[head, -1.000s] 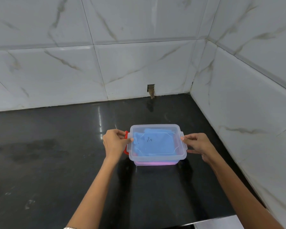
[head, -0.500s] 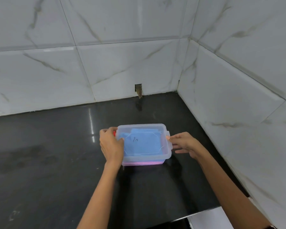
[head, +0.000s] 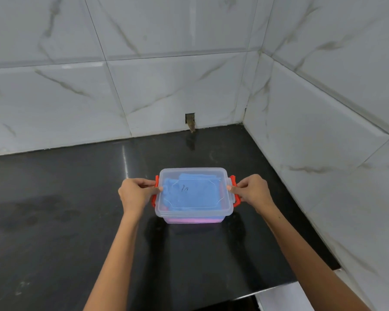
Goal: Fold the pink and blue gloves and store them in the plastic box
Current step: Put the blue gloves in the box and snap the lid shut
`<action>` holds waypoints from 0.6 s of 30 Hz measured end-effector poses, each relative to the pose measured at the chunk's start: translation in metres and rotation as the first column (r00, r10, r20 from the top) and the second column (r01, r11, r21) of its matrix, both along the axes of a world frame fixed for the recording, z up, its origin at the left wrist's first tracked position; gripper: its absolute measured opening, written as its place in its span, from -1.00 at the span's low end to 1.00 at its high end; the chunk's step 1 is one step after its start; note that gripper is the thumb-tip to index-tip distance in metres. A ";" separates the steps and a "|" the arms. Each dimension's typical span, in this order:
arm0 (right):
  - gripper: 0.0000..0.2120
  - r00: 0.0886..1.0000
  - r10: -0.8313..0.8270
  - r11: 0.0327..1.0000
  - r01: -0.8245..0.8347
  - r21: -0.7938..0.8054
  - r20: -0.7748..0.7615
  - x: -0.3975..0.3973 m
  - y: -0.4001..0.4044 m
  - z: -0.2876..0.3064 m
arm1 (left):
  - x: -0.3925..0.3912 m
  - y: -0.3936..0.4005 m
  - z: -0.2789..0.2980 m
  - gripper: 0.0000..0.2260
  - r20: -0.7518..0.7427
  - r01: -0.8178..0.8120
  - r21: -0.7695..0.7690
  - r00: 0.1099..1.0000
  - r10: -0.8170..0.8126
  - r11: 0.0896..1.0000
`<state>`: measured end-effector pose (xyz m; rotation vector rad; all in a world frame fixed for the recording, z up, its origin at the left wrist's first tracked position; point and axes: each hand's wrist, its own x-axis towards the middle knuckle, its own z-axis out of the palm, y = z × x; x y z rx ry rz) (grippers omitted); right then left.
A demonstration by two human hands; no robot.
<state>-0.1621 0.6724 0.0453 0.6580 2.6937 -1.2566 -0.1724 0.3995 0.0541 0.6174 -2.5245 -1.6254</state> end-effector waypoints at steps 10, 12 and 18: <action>-0.75 0.997 -0.049 0.990 0.056 0.133 -0.057 -0.003 -0.008 0.003 | 0.000 0.001 -0.001 -0.88 -0.026 0.014 -0.025 1.000 -0.014 1.000; -0.75 0.996 -0.057 0.988 0.065 0.142 -0.063 -0.002 -0.009 0.003 | 0.001 0.001 -0.001 -0.89 -0.032 0.024 -0.040 0.999 -0.025 0.999; -0.76 0.996 -0.057 0.985 0.068 0.161 -0.071 -0.002 -0.012 0.006 | -0.001 0.000 -0.003 -0.89 -0.031 0.028 -0.054 0.999 -0.030 0.998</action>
